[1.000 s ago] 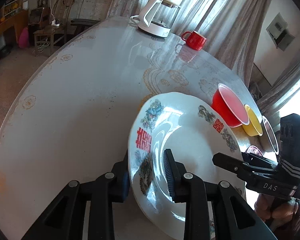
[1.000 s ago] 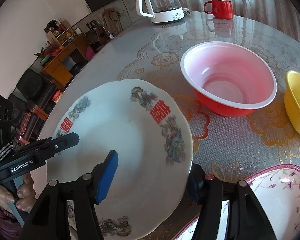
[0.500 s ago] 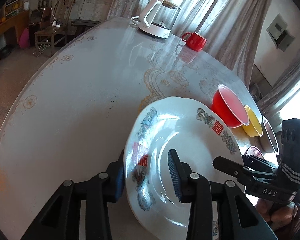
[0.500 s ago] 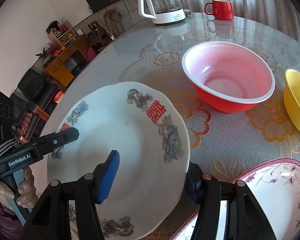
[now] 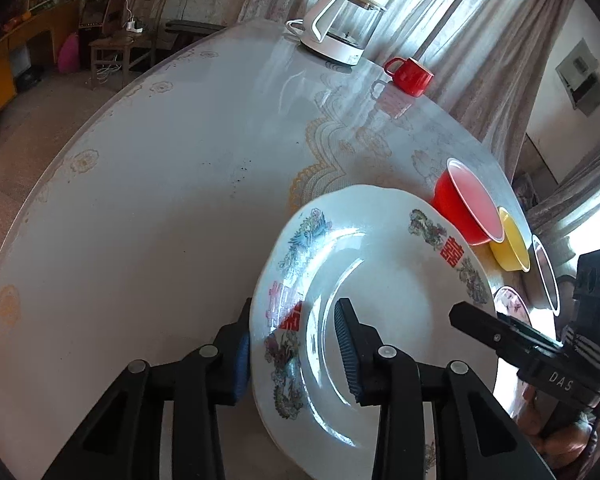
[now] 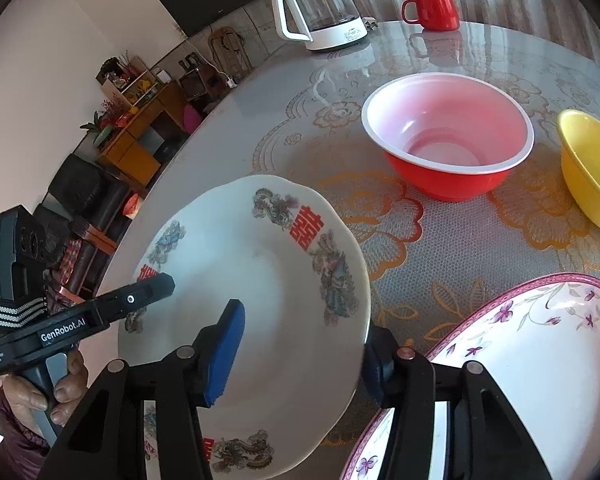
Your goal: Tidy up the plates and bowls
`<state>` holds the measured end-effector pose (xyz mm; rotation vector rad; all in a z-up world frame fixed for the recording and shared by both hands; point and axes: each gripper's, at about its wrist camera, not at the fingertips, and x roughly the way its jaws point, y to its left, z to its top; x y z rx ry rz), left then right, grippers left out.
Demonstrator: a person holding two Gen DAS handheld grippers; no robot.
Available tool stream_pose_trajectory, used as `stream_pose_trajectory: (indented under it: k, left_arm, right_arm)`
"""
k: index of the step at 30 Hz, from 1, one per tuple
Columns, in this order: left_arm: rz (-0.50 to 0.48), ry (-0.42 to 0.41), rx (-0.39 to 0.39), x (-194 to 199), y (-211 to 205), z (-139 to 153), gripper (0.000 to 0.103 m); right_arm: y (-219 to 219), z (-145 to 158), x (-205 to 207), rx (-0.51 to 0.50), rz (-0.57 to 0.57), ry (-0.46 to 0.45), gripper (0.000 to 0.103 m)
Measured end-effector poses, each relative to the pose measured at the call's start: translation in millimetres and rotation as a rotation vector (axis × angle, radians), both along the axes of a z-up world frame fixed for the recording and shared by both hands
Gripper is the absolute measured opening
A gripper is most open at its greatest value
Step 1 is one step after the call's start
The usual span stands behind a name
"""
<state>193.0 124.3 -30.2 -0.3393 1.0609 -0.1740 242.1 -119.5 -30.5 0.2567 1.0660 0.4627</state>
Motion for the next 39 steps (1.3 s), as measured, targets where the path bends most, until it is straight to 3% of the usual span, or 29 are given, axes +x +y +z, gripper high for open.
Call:
stream_pose_trajectory:
  k: [2, 7, 9, 12, 16, 22, 39]
  left_arm:
    - [0.002, 0.0, 0.023, -2, -3, -1, 0.041]
    - [0.013, -0.001, -0.006, -14, -7, 6, 0.041]
    - [0.003, -0.023, 0.012, -20, -10, 11, 0.041]
    - [0.005, -0.021, -0.035, -23, -8, 15, 0.041]
    - [-0.01, -0.028, -0.039, -27, -20, 23, 0.041]
    - [-0.016, -0.044, -0.057, -31, -40, 30, 0.042]
    - [-0.219, -0.041, -0.027, -44, -135, 34, 0.043]
  right_arm:
    - [-4, 2, 1, 0.016, -0.011, -0.004, 0.054]
    - [-7, -4, 1, 0.004, -0.001, 0.041, 0.057]
    - [-11, -1, -1, 0.025, -0.022, 0.035, 0.058]
    - [-19, 6, -4, 0.062, -0.036, 0.02, 0.059]
    - [-33, 12, -10, 0.111, -0.058, 0.016, 0.061]
    - [-47, 19, -26, 0.119, -0.134, -0.027, 0.064]
    - [-132, 21, -75, 0.123, -0.355, -0.056, 0.069]
